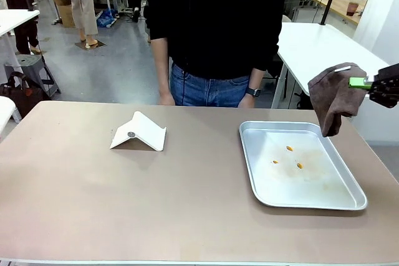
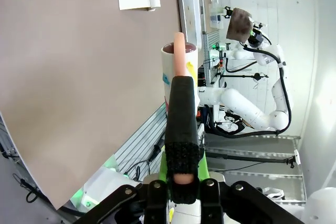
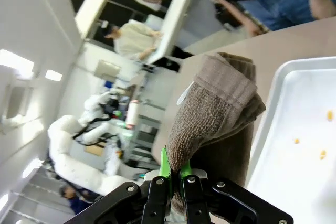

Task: Clean the surface of the table.
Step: If a person points to the right, clean the right side of the table with your right hand, and if they point to the left, clean the left side with your left hand, then clean the area not pointed to by the person.

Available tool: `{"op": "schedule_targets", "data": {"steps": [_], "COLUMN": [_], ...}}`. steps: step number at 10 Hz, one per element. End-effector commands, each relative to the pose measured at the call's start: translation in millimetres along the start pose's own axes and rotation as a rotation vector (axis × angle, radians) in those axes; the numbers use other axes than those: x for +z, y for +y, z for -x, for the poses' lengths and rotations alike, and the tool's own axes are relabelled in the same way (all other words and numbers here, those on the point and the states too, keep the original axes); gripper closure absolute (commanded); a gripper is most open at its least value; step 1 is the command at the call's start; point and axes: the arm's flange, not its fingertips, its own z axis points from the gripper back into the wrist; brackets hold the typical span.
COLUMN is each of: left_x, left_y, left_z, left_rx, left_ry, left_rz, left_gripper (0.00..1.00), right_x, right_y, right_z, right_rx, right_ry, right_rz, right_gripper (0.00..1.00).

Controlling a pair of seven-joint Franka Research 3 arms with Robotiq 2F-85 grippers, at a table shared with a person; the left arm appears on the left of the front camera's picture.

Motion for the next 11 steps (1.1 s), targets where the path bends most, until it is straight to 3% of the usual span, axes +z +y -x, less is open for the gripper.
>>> {"op": "schedule_targets", "data": {"steps": [1,2,11], "left_x": [2,2,2], "left_y": [-4,-4,-4], "left_z": [0,0,0], "left_rx": [-0.016,-0.016,-0.016], "left_ry": [-0.011,-0.011,-0.011], "left_rz": [0.005,0.005,0.005], "left_gripper": [0.78,0.78,0.78], "right_x": [-17,0,-1], "right_y": [-19,0,-4], "right_z": [-11,0,0], "right_rx": [0.058,0.0,0.011], "right_ry": [0.019,0.0,0.001], "right_rz": [0.125,0.0,0.014], "right_gripper": [0.93,0.93,0.93]}}
